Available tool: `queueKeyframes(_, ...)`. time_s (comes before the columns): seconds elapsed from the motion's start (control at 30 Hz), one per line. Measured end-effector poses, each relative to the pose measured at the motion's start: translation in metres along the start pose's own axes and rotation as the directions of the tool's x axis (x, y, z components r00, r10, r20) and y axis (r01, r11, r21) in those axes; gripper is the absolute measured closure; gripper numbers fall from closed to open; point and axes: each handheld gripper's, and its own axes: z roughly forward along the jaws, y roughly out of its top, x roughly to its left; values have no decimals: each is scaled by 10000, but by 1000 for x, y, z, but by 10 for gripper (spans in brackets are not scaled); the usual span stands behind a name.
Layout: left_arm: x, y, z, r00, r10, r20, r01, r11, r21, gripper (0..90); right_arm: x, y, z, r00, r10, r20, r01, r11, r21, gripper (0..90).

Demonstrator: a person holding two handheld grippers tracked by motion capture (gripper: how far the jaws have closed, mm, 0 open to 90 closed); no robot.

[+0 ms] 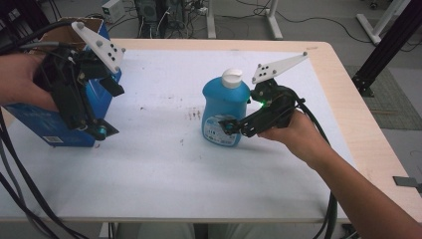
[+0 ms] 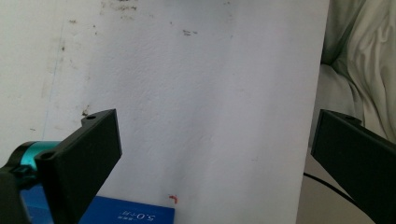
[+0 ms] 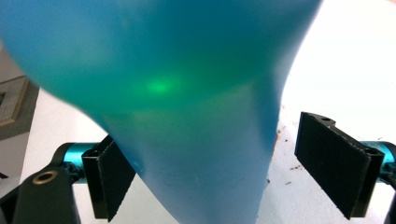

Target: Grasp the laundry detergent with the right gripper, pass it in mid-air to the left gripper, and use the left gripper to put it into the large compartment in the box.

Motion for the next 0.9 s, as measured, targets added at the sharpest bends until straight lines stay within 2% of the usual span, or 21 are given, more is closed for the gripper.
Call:
queueKeyframes(0.13,0,1,1,10000,14,20,-14,10000,-9,17,0,-2,1,10000,-2,-50,1,9999,-125,176)
queueKeyframes(0.2,1,1,1,10000,36,35,-36,10000,-6,17,0,-4,2,9998,-89,-158,85,9996,-278,248)
queueKeyframes(0.47,1,2,3,10000,44,51,-44,10000,3,17,0,-7,3,9998,-159,-129,154,9990,-408,284)
queueKeyframes(0.6,1,2,3,10000,38,64,-38,10000,14,17,0,-7,4,9996,-277,-101,271,9983,-520,319)
queueKeyframes(0.63,1,2,3,10000,44,67,-44,10000,17,17,1,-7,4,9990,-437,-57,433,9970,-637,335)
queueKeyframes(0.73,2,2,3,9999,58,97,-59,10000,43,17,1,-7,4,9990,-444,-70,438,9969,-660,348)
queueKeyframes(0.9,2,3,4,9999,66,111,-66,10000,25,17,2,-7,4,9973,-732,-53,727,9949,-703,407)
